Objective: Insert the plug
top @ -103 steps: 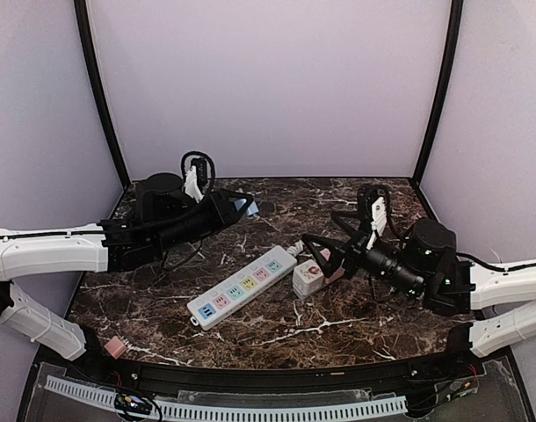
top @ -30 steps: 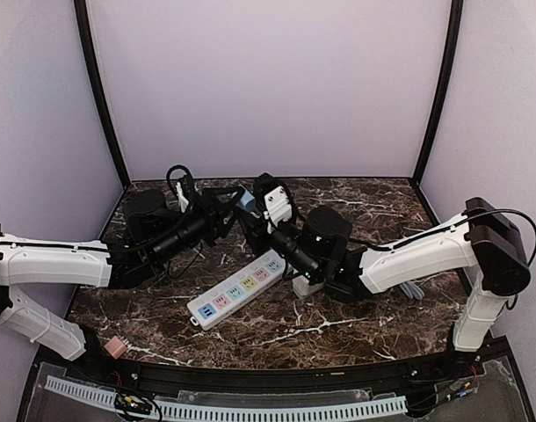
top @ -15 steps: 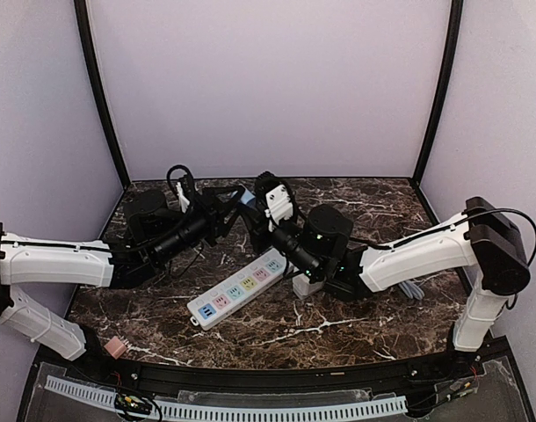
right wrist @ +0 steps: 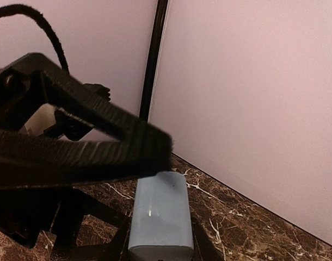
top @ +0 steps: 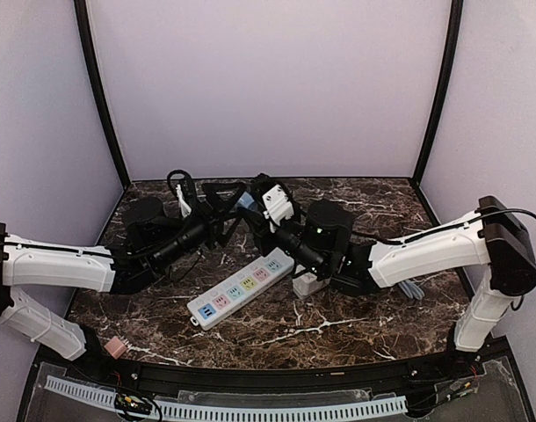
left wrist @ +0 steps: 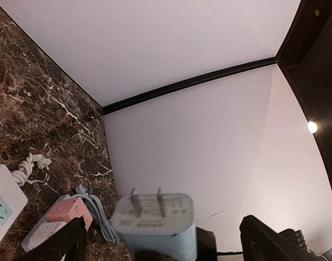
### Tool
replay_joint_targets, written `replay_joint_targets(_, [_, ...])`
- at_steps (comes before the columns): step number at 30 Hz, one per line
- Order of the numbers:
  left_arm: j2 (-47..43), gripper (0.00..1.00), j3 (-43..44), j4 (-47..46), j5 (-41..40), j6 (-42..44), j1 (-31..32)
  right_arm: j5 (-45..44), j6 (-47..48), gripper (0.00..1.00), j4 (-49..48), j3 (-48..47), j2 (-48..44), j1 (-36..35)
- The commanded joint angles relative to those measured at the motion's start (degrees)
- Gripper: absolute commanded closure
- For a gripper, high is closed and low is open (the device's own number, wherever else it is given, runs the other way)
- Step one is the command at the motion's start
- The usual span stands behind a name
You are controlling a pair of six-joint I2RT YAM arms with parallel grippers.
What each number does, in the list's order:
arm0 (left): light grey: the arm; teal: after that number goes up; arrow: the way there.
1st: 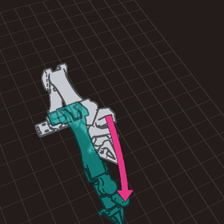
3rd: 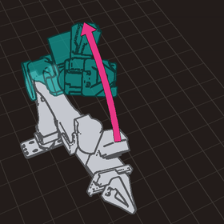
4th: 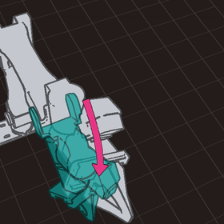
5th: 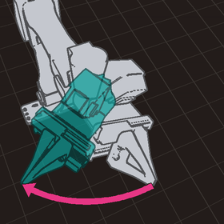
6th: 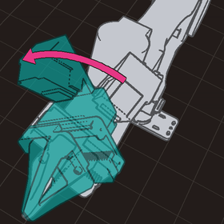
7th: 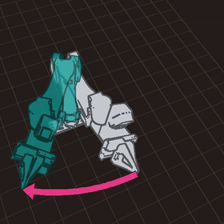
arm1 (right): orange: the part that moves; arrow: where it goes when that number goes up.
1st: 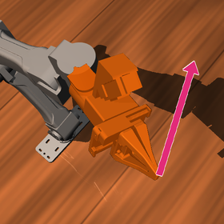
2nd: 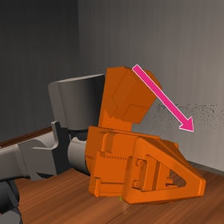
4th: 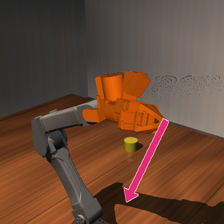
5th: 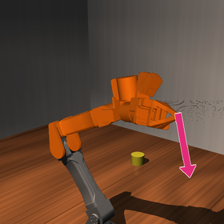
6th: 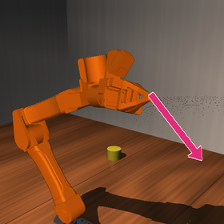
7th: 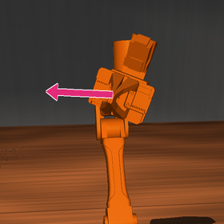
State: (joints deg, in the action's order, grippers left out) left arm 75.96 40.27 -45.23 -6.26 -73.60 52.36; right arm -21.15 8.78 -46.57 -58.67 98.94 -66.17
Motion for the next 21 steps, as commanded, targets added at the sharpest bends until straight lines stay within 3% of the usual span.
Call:
replay_joint_targets(1, [-3.8, 0.01, -5.0, -3.9, -1.4, 7.2, -0.1, 0.4, 3.2, 1.00, 4.4, 0.2, -7.5, 2.0])
replay_joint_targets(9, [-10.8, 0.01, -11.2, -2.0, -5.3, 20.2, -0.1, 4.8, 5.7, 1.00, 15.9, -0.3, -15.9, 6.1])
replay_joint_targets(15, [-17.1, 0.01, -11.9, 10.7, -8.7, 34.5, -0.1, 11.1, 9.0, 1.00, 27.4, -4.7, -18.2, 8.6])
replay_joint_targets(21, [-19.1, 0.01, -14.1, 16.1, -10.1, 43.2, -0.1, 16.2, 15.0, 1.00, 38.6, -11.0, -17.1, 9.1])
